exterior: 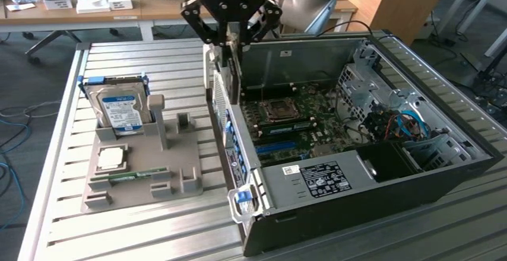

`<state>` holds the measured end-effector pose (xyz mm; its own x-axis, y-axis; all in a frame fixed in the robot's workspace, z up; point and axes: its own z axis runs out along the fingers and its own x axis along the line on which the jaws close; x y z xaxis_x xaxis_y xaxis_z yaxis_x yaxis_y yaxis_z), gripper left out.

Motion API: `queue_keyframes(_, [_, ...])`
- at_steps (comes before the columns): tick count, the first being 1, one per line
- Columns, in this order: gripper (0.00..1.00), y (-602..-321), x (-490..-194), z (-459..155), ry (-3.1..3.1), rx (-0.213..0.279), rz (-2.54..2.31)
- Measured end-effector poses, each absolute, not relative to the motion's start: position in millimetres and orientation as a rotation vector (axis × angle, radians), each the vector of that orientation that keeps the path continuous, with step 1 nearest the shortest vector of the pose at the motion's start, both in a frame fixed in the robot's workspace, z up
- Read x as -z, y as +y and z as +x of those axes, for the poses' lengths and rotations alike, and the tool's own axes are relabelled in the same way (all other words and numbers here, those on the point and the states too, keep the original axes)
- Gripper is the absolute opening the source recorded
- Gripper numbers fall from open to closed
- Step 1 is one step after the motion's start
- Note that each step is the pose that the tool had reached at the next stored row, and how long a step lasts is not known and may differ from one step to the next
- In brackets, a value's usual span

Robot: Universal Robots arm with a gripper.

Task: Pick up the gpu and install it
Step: 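Pick up the gpu and move the gpu toward the slot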

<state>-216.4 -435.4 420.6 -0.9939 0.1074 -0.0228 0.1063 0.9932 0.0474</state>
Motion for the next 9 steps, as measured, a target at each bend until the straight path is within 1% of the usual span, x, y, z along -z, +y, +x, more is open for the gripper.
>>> queue_keyframes(9, [0.27, -435, -421, -179, 3.111, -0.072, 0.167])
